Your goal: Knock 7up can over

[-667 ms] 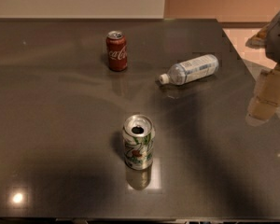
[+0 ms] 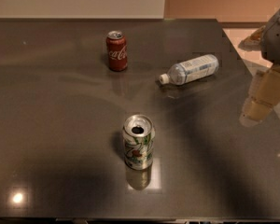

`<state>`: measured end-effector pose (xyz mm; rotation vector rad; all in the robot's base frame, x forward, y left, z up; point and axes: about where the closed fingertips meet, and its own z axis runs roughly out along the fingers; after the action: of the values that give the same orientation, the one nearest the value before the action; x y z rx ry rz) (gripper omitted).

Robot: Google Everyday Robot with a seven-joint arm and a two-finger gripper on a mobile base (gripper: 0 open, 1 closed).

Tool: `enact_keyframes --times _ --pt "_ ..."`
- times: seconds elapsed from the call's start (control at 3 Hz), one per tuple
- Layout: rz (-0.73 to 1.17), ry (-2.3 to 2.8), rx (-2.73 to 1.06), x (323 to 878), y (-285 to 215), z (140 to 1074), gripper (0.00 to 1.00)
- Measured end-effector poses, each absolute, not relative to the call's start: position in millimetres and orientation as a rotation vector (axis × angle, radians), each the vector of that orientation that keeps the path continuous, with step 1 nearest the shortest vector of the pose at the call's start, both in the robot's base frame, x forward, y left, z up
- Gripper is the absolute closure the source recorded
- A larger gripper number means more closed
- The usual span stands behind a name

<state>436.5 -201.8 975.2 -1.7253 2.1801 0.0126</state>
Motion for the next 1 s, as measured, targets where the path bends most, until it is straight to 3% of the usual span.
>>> enact_keyframes --times 1.0 --pt "0.463 1.79 -1.832 415.4 -80.6 942.5 0.0"
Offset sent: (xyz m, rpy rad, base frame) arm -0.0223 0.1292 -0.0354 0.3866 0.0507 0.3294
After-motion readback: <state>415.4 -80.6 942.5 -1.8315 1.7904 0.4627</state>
